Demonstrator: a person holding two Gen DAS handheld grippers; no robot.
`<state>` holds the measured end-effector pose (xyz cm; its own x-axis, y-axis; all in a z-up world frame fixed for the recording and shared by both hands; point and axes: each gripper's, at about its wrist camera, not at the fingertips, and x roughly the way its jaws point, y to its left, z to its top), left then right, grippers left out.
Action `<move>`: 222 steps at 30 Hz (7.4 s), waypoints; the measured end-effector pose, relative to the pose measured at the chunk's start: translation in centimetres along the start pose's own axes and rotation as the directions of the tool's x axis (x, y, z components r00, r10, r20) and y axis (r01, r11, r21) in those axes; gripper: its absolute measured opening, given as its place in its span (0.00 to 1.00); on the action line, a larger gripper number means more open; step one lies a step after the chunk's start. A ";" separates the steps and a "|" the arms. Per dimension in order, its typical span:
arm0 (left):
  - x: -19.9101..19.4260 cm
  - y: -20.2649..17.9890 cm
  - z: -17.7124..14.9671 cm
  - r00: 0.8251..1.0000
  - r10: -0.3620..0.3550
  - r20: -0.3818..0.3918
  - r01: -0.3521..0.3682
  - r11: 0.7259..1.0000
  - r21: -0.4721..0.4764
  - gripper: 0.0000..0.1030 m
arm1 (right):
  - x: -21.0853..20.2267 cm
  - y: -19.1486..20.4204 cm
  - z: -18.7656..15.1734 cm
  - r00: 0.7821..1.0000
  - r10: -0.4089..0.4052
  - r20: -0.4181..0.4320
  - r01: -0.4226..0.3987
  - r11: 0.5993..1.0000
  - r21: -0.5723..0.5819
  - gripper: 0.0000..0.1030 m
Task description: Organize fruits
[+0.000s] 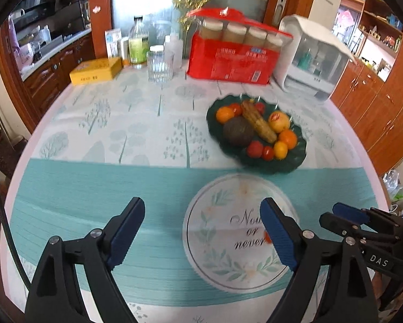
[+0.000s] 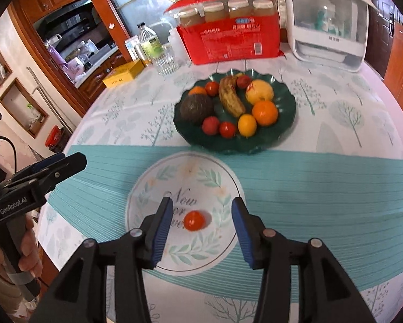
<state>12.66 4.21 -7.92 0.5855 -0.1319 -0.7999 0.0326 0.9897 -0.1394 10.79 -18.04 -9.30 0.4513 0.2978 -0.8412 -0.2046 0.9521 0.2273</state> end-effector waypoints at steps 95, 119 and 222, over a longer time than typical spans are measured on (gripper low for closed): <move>11.3 -3.7 12.3 0.991 0.120 -0.065 -0.120 0.993 0.017 0.99 | 11.5 -4.5 16.9 0.994 -0.092 -0.062 0.092 0.996 0.001 0.29; 8.8 -3.7 9.4 0.991 0.105 -0.086 -0.103 0.994 0.023 0.99 | 8.2 -2.6 14.6 0.995 -0.098 -0.034 0.098 0.995 -0.022 0.40; -13.1 -5.4 -5.2 0.998 0.060 0.014 -0.061 0.996 0.061 0.99 | -13.2 6.3 -4.8 0.973 -0.222 0.058 0.216 0.971 0.106 0.65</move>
<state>0.59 0.31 0.31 0.5974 -0.0713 -0.7988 0.0466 0.9974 -0.0542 -0.63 -16.32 0.93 0.5348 0.0822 -0.8410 -0.0097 0.9958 0.0911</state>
